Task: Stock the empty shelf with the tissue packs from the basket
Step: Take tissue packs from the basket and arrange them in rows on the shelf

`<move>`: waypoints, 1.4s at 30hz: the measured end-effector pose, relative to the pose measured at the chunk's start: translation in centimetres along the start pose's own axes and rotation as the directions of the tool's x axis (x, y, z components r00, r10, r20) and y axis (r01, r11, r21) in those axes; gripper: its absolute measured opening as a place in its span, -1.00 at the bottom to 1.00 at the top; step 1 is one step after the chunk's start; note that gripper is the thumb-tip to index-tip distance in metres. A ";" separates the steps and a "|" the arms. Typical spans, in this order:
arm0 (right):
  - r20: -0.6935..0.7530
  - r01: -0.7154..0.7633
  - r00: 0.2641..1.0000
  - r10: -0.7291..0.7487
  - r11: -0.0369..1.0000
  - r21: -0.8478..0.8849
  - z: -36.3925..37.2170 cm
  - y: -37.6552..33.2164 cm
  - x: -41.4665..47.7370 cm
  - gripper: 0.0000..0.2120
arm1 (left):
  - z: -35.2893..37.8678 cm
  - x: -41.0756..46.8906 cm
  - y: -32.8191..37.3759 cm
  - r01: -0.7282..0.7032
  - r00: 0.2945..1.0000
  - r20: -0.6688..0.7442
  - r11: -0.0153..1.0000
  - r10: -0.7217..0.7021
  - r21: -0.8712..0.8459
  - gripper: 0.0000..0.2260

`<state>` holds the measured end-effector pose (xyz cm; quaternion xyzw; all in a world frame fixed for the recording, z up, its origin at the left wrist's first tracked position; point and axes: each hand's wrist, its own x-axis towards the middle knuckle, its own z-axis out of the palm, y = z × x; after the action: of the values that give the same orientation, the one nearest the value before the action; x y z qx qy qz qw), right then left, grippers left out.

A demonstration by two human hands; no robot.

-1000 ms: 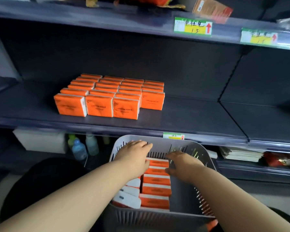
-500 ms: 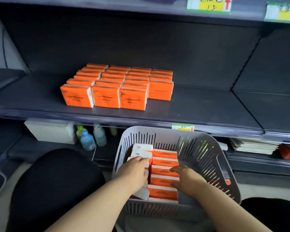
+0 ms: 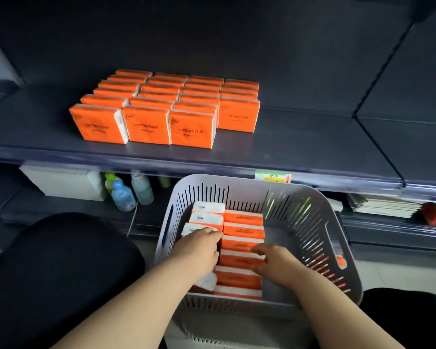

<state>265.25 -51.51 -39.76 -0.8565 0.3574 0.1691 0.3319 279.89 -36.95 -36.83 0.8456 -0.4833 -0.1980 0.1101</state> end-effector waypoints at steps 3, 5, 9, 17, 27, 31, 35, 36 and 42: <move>0.022 0.003 1.000 -0.005 0.997 0.071 -0.6 0.3 0.6 -0.57 | 0.3 0.4 0.1 0.007 1.000 0.020 1.000 -0.007 -0.002 -0.72; 0.014 0.003 1.000 -0.004 0.998 0.066 -1.2 0.4 1.0 -0.58 | 0.6 0.6 0.1 0.022 0.999 0.039 1.000 -0.022 -0.001 -0.75; 0.005 -0.011 1.000 0.011 1.000 -0.024 -2.0 0.7 1.8 -0.61 | 1.0 1.0 0.2 0.036 0.997 0.067 0.999 -0.039 0.038 -0.73; 0.043 0.020 0.999 -0.011 0.976 -0.216 -0.6 -0.1 2.9 -0.73 | 1.3 1.3 0.3 0.043 0.996 0.079 0.997 -0.048 0.067 -0.72; 0.096 0.040 0.995 -0.005 0.929 -0.369 0.2 -0.3 3.3 -0.79 | 2.3 2.1 2.3 -0.021 0.966 0.256 0.972 -0.041 0.235 -0.75; 0.088 0.024 0.996 0.014 0.904 -0.426 0.5 -0.3 3.6 -0.78 | 2.6 3.1 3.1 -0.211 0.920 0.392 0.836 -0.005 0.506 -0.69; 0.048 -0.025 0.997 0.059 0.849 -0.527 0.1 -0.3 3.7 -0.82 | 3.2 3.9 3.6 -0.283 0.902 0.432 0.783 0.020 0.554 -0.69; 0.025 -0.055 0.996 0.083 0.828 -0.558 -0.1 -0.3 3.7 -0.79 | 3.4 4.1 3.8 -0.297 0.894 0.447 0.767 0.015 0.568 -0.68; 0.020 -0.135 0.982 0.188 0.771 -0.622 -0.3 0.1 3.4 -0.55 | 5.0 4.8 4.0 -0.393 0.845 0.533 0.633 -0.037 0.667 -0.70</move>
<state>267.52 -53.51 -41.39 -0.8762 0.3409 0.3392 0.0319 276.78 -43.13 -40.87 0.6771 -0.6161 -0.1775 -0.3611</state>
